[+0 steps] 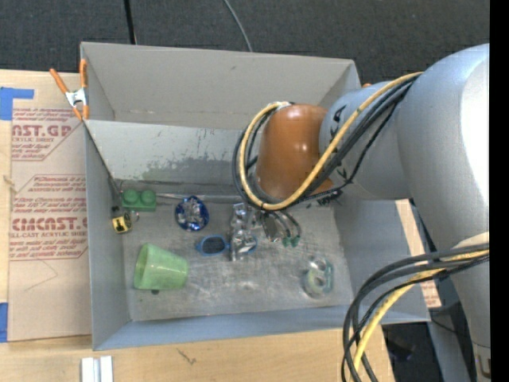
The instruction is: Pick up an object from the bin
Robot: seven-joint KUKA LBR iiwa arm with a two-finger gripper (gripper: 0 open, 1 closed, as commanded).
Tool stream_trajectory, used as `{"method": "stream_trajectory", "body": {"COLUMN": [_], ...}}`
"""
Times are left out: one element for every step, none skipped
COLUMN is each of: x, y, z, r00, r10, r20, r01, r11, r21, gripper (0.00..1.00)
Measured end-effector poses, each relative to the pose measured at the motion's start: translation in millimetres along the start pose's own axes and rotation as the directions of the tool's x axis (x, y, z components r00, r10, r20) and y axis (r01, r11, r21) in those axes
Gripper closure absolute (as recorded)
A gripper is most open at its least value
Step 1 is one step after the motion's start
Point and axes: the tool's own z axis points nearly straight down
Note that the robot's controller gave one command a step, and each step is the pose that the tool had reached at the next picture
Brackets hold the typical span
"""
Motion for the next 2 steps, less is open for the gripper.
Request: {"method": "stream_trajectory", "body": {"x": [2.3, -9.6], "y": [-21, -12], "z": [-121, -185], "r00": [0.886, 0.773], "r10": [-0.464, -0.635], "r20": [-0.001, 0.001], "r01": [0.464, 0.635], "r11": [0.886, 0.773], "r21": [0.0, 0.0], "gripper": [1.0, 1.0]}}
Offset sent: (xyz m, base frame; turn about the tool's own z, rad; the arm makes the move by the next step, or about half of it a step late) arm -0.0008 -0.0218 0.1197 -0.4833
